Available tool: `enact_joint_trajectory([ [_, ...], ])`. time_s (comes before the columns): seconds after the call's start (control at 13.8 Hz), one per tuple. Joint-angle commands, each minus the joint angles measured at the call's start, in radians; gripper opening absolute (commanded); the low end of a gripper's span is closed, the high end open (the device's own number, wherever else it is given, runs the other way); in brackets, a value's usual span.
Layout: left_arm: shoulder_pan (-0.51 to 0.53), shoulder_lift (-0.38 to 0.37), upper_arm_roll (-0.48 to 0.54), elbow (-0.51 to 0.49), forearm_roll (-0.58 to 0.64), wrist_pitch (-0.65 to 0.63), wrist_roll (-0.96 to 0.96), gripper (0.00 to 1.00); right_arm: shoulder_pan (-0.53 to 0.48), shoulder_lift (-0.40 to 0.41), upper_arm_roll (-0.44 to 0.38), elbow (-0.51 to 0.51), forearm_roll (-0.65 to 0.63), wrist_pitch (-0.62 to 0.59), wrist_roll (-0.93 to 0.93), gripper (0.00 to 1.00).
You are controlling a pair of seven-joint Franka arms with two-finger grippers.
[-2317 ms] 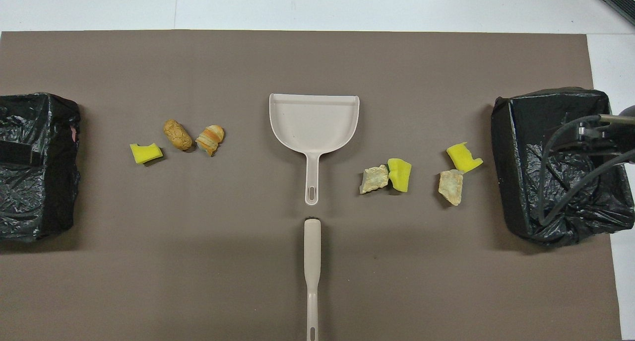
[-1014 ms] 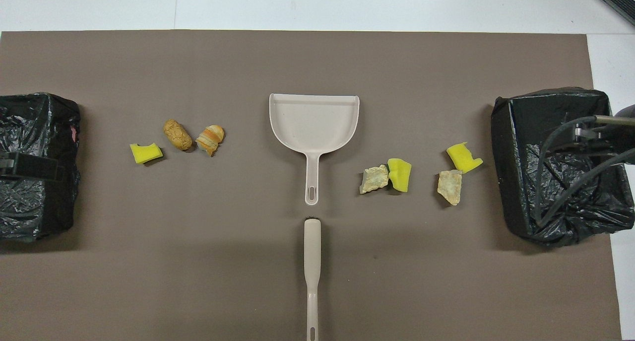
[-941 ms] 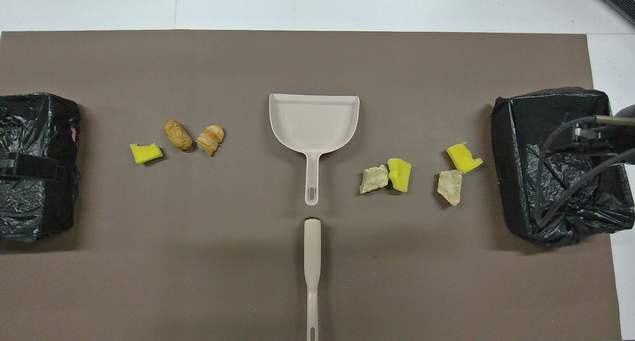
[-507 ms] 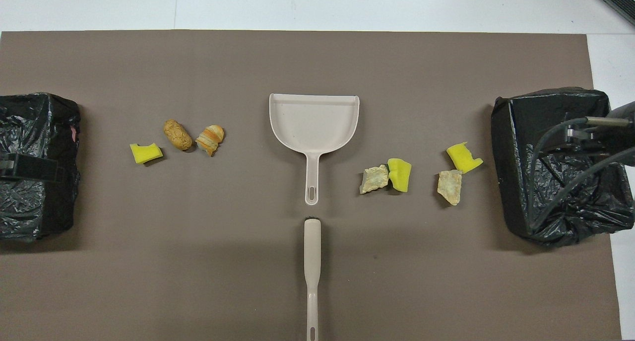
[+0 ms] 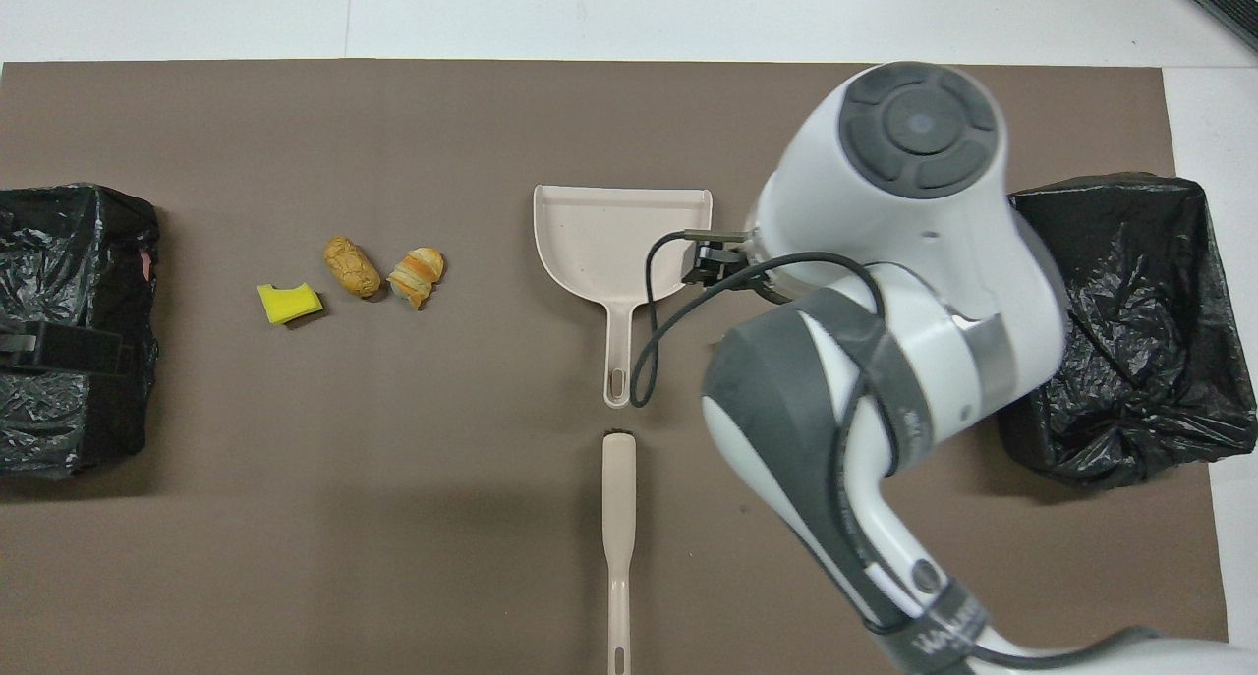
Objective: Sweep and dump trash in bin
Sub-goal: 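Reach the right gripper to the beige dustpan handle and grasp it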
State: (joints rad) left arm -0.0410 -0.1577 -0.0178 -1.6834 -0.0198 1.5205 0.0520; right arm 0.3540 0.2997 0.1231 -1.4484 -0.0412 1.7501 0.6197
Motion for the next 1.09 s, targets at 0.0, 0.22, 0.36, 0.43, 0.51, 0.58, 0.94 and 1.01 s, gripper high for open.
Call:
enact_joint_trajectory([
  [0.0, -0.013, -0.034, 0.010, -0.039, -0.003, 0.004, 0.003, 1.00, 0.058, 0.091, -0.005, 0.066, -0.006, 0.044, 0.041, 1.00],
  [0.22, -0.013, -0.046, 0.010, -0.058, -0.003, 0.004, 0.005, 1.00, 0.091, 0.171, 0.000, 0.114, -0.005, 0.086, 0.058, 1.00],
  [0.36, -0.017, -0.052, 0.010, -0.067, -0.003, 0.004, 0.005, 1.00, 0.150, 0.237, -0.011, 0.123, -0.011, 0.138, 0.093, 1.00],
  [0.43, -0.020, -0.056, 0.010, -0.068, -0.003, 0.004, 0.005, 1.00, 0.167, 0.271, -0.013, 0.118, -0.035, 0.176, 0.109, 1.00],
  [0.51, -0.020, -0.056, 0.010, -0.068, -0.003, 0.004, 0.005, 1.00, 0.168, 0.286, -0.005, 0.109, -0.064, 0.190, 0.112, 0.97],
  [0.58, -0.020, -0.056, 0.010, -0.068, -0.005, 0.004, 0.005, 1.00, 0.172, 0.291, -0.003, 0.105, -0.069, 0.201, 0.112, 0.92],
  [0.94, -0.020, -0.056, 0.010, -0.068, -0.003, 0.004, 0.005, 1.00, 0.174, 0.276, -0.003, 0.017, -0.077, 0.239, 0.121, 0.65],
  [1.01, -0.020, -0.056, 0.010, -0.068, -0.005, 0.004, 0.005, 1.00, 0.172, 0.269, -0.003, -0.001, -0.074, 0.241, 0.129, 0.53],
])
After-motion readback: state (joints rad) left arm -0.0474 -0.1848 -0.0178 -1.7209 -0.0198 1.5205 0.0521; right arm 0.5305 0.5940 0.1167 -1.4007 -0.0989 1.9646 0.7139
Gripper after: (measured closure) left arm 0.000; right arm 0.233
